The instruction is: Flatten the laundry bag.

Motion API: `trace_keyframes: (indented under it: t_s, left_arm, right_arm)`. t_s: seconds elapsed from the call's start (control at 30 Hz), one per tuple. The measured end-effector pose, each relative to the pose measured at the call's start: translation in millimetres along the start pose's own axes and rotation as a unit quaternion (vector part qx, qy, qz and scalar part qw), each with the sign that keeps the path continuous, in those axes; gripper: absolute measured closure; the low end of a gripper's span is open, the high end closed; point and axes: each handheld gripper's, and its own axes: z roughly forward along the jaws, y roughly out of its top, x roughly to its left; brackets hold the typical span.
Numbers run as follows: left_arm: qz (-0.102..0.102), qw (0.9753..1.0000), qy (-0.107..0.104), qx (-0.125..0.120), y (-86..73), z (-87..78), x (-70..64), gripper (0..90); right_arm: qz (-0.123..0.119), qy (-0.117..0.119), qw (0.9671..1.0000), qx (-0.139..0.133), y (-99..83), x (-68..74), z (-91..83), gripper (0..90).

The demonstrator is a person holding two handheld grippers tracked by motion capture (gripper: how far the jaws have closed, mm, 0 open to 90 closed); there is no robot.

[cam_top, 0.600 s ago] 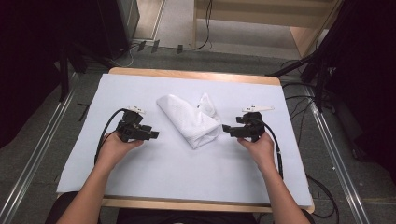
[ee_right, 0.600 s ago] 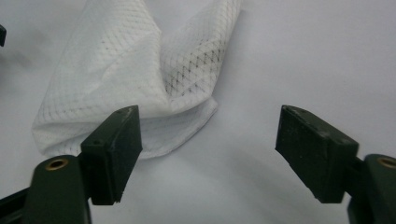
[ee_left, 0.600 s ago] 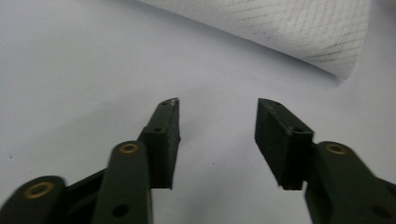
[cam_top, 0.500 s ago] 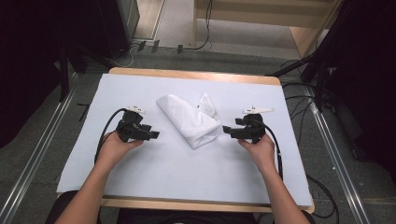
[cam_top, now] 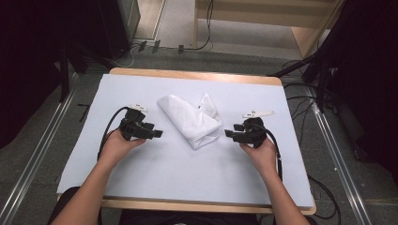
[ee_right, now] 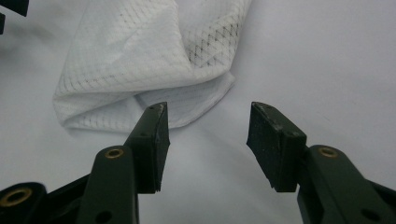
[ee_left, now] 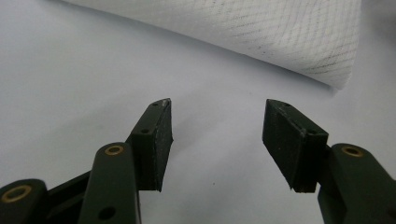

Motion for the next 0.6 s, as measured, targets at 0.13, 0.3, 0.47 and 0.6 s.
trace_keyframes:
  t_s: [0.13, 0.3, 0.47, 0.6]
  left_arm:
    - [-0.003, 1.0, -0.001, 0.001, 1.1, 1.6, 1.0, 41.2]
    - [0.0, 1.0, 0.001, 0.005, 1.3, 2.0, 1.1, 40.4]
    - [0.003, 1.0, 0.002, 0.004, 1.3, 1.2, 0.2, 40.0]
    - [0.003, 1.0, 0.001, 0.006, 1.1, 1.7, 0.5, 39.9]
  right_arm:
    - [-0.001, -0.004, 1.0, -0.003, -1.2, 1.0, -1.6, 49.4]
    - [0.0, -0.007, 1.0, -0.004, -1.4, 1.6, -2.1, 49.1]
    - [-0.001, -0.006, 1.0, 0.001, -1.3, 2.0, -0.6, 49.0]
    - [0.001, -0.006, 1.0, 0.0, -1.3, 2.0, -0.6, 48.9]
